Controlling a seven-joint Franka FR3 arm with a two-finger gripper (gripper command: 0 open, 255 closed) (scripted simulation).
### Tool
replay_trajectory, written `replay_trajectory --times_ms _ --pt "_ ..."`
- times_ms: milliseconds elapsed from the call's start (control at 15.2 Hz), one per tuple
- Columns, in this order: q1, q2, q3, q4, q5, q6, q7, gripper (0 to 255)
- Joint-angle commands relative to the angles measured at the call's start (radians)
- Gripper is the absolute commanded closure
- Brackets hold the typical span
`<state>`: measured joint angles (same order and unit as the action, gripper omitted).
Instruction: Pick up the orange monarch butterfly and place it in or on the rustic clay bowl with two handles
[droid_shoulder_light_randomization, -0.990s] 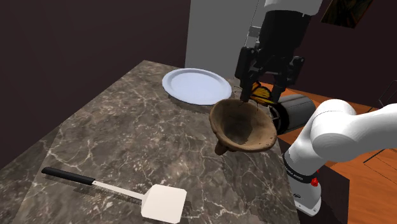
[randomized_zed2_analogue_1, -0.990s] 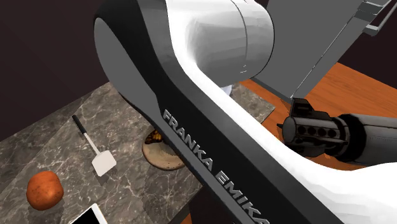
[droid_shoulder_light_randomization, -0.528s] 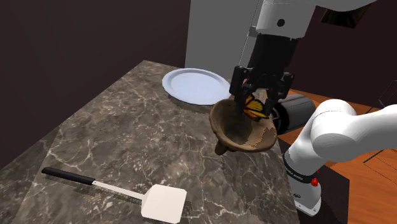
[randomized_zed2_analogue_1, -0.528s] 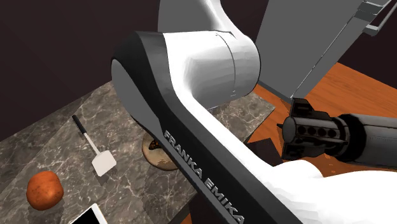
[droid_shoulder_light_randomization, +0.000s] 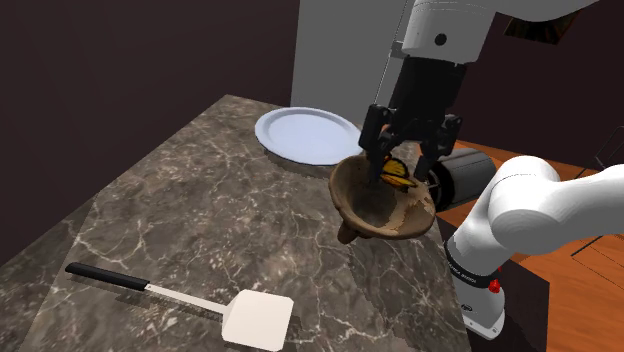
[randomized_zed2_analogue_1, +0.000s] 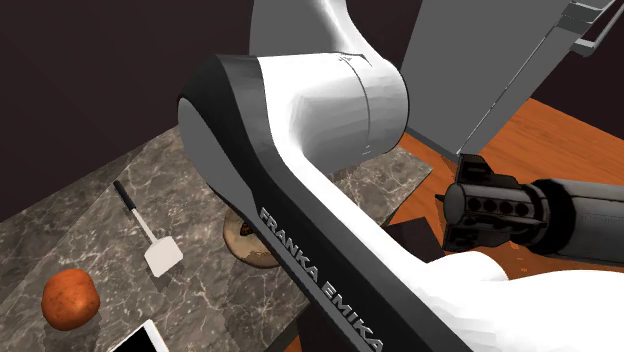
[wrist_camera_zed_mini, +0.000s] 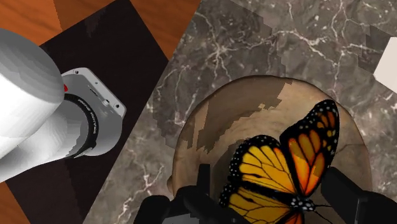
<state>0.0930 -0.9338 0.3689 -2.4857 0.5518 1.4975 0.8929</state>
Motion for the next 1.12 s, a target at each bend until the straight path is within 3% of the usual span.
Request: replay_trajectory --times_ms 0,264,528,1056 --pt "0.000 0.000 0.000 0.000 0.000 0.000 0.000 0" --pt "0.000 0.000 0.000 0.000 0.000 0.000 0.000 0" --pt "-0.019 0.047 -0.052 0.136 -0.048 -0.096 0.008 0" --pt "-0.019 0.046 -0.052 0.136 -0.048 -0.096 0.008 0"
